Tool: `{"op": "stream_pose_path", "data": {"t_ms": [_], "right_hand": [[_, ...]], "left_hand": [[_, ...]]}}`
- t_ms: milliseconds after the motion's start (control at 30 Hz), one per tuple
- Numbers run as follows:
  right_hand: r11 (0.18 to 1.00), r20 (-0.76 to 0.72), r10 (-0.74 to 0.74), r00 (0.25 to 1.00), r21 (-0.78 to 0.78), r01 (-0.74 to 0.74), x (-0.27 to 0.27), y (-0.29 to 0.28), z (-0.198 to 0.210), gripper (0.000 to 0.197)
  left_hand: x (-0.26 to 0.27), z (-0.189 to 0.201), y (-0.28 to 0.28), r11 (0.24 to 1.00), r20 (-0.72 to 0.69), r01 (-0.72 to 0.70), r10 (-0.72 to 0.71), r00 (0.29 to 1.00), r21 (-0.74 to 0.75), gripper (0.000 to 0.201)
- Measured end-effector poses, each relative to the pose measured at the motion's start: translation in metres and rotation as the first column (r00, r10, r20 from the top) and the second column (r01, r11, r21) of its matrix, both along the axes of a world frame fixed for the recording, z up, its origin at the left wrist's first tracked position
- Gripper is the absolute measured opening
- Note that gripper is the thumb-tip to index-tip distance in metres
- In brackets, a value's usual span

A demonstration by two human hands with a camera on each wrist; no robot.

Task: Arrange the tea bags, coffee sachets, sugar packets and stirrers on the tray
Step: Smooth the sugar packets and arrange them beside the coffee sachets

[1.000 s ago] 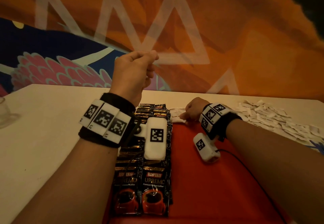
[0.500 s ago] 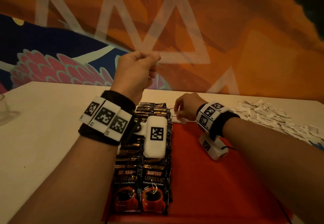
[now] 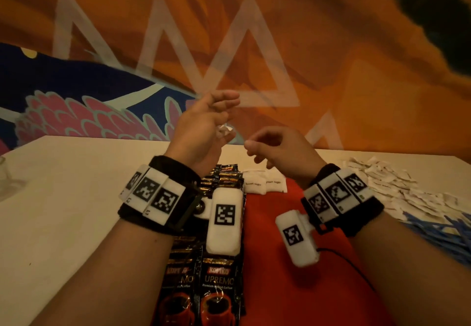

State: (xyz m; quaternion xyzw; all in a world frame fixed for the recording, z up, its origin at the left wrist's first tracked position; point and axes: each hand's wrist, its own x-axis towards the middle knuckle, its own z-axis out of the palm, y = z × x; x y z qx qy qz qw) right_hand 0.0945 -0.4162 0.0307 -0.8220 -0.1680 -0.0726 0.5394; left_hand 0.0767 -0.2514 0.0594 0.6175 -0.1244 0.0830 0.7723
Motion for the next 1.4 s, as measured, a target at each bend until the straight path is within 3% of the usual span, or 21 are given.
{"op": "stream_pose_path", "data": {"t_ms": [67, 167, 367, 433, 567, 900, 1033, 1133, 1233, 1333, 1400], "right_hand": [[0.974, -0.058, 0.086, 0.995, 0.213, -0.072, -0.018, 0.003, 0.008, 0.016], [0.913, -0.150, 0.232, 0.961, 0.375, -0.162, -0.032, 0.006, 0.016, 0.024], [0.829, -0.185, 0.312, 0.932, 0.533, -0.171, -0.037, 0.006, 0.014, 0.003], [0.830, -0.158, 0.254, 0.954, 0.542, -0.131, -0.035, 0.004, 0.014, 0.010], [0.872, -0.044, 0.076, 0.996, 0.487, -0.045, -0.030, -0.002, 0.013, 0.019], [0.920, -0.005, -0.060, 0.998, 0.389, 0.057, -0.026, -0.013, 0.011, 0.019], [0.941, 0.022, -0.073, 0.997, 0.333, 0.062, -0.025, -0.015, 0.010, 0.018], [0.964, 0.043, -0.050, 0.998, 0.264, 0.037, -0.026, -0.019, 0.011, 0.017], [0.953, 0.075, -0.040, 0.996, 0.301, 0.015, -0.025, -0.021, 0.012, 0.015], [0.893, 0.108, -0.137, 0.985, 0.444, 0.076, -0.021, -0.020, 0.011, 0.010], [0.888, 0.076, -0.127, 0.989, 0.453, 0.079, -0.020, -0.020, 0.011, 0.008]], "left_hand": [[-0.002, 0.001, -0.001, 0.995, 0.007, 0.090, -0.090, 0.996, -0.051, 0.042], [-0.008, 0.003, -0.006, 0.971, 0.032, 0.230, -0.228, 0.973, -0.066, 0.038], [-0.009, -0.003, -0.014, 0.960, 0.079, 0.204, -0.223, 0.972, 0.191, 0.034], [-0.009, -0.005, -0.017, 0.949, 0.028, 0.216, -0.228, 0.973, 0.231, 0.029], [-0.005, -0.009, -0.015, 0.945, -0.065, 0.161, -0.149, 0.987, 0.284, 0.048], [-0.002, -0.009, -0.008, 0.965, 0.006, 0.096, -0.100, 0.995, 0.246, 0.026], [0.000, -0.008, -0.006, 0.970, 0.040, 0.098, -0.109, 0.993, 0.225, 0.042], [-0.003, -0.006, -0.005, 0.940, 0.024, 0.128, -0.143, 0.989, 0.316, 0.028], [-0.004, -0.007, -0.007, 0.884, 0.116, -0.029, -0.029, 0.993, 0.467, 0.011], [0.000, -0.009, -0.009, 0.930, 0.095, -0.032, -0.003, 0.995, 0.365, 0.008], [0.000, -0.009, -0.011, 0.967, 0.074, -0.016, -0.002, 0.997, 0.254, 0.008]]}}
